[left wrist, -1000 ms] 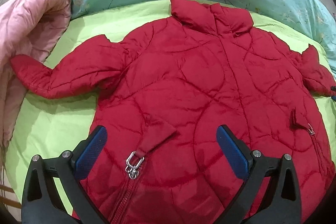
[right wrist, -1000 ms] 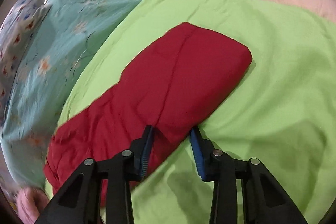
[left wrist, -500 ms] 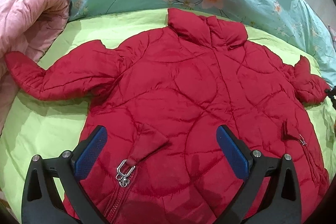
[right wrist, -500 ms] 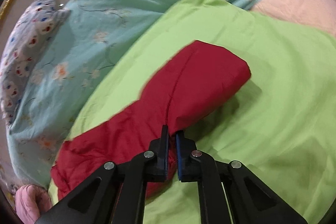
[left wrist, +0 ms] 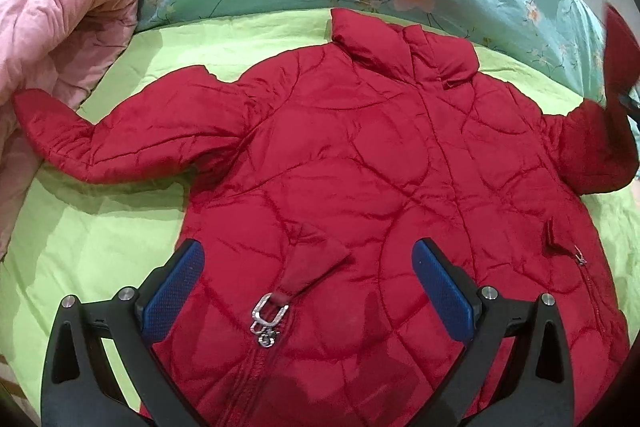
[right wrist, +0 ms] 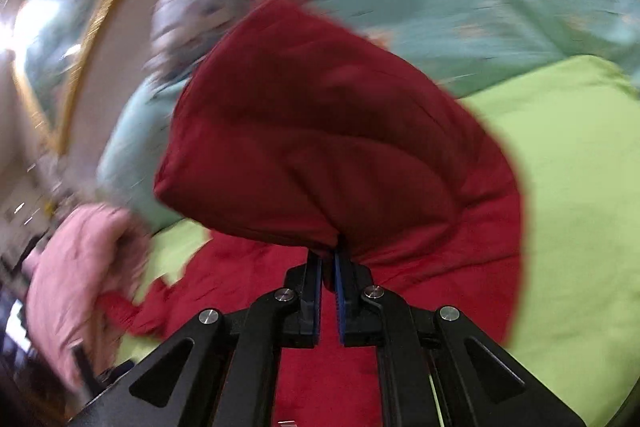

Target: Fold large clothes

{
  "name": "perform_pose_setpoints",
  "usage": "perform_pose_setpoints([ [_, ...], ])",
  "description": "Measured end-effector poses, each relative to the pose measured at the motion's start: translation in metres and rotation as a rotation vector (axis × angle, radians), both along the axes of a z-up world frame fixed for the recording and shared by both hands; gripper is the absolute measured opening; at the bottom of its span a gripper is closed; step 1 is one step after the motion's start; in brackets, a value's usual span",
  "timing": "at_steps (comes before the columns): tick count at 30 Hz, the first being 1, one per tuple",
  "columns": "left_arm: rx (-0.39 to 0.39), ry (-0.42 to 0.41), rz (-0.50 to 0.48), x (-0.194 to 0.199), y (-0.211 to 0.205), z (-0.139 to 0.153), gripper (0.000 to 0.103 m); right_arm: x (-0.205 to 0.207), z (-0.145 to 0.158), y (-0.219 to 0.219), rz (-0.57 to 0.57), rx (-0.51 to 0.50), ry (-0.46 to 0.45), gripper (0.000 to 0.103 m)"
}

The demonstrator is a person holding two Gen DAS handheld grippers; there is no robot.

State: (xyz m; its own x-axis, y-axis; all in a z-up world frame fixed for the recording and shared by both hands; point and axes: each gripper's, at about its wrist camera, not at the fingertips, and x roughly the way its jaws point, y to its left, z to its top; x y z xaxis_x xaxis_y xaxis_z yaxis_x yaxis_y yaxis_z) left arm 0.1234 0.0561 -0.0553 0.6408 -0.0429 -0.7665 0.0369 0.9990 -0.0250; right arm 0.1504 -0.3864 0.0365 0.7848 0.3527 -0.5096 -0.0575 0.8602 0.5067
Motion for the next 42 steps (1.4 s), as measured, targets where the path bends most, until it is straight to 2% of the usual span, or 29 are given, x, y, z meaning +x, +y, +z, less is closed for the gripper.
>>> perform_pose_setpoints([
  [4,-0.027,-0.010,0.011,-0.003,0.014,0.005,0.103,0.018,0.003,0.063,0.136,0.002,0.015,0.005],
  [8,-0.082,-0.006,0.020,-0.004,0.030,0.009,0.103,0.035,-0.008,0.115,0.228,-0.008,0.054,0.005],
  [13,-0.143,0.010,0.010,0.000,0.044,0.010,0.103,0.054,-0.039,0.177,0.316,-0.036,0.132,0.005],
  [22,-0.276,0.057,-0.010,0.023,0.057,0.004,0.103,0.079,-0.088,0.251,0.401,-0.100,0.230,0.006],
  [24,-0.308,0.075,-0.015,0.032,0.056,0.001,0.103,0.069,-0.095,0.254,0.411,-0.112,0.240,0.011],
  [30,-0.391,0.110,-0.007,0.058,0.054,-0.007,0.103,0.061,-0.104,0.261,0.415,-0.212,0.249,0.013],
  [32,-0.420,0.115,-0.006,0.066,0.054,-0.009,0.103,0.058,-0.105,0.264,0.425,-0.236,0.255,0.020],
  [34,-0.455,0.126,-0.009,0.076,0.052,-0.012,0.103,0.053,-0.103,0.264,0.435,-0.230,0.244,0.047],
  [35,-0.465,0.135,-0.012,0.081,0.050,-0.014,0.103,0.050,-0.101,0.263,0.433,-0.229,0.232,0.050],
  [40,-0.446,0.177,-0.031,0.102,0.036,-0.029,0.103,0.037,-0.097,0.253,0.419,-0.223,0.230,0.051],
  [42,-0.448,0.178,-0.045,0.107,0.031,-0.034,0.097,0.030,-0.095,0.242,0.399,-0.213,0.231,0.051],
])
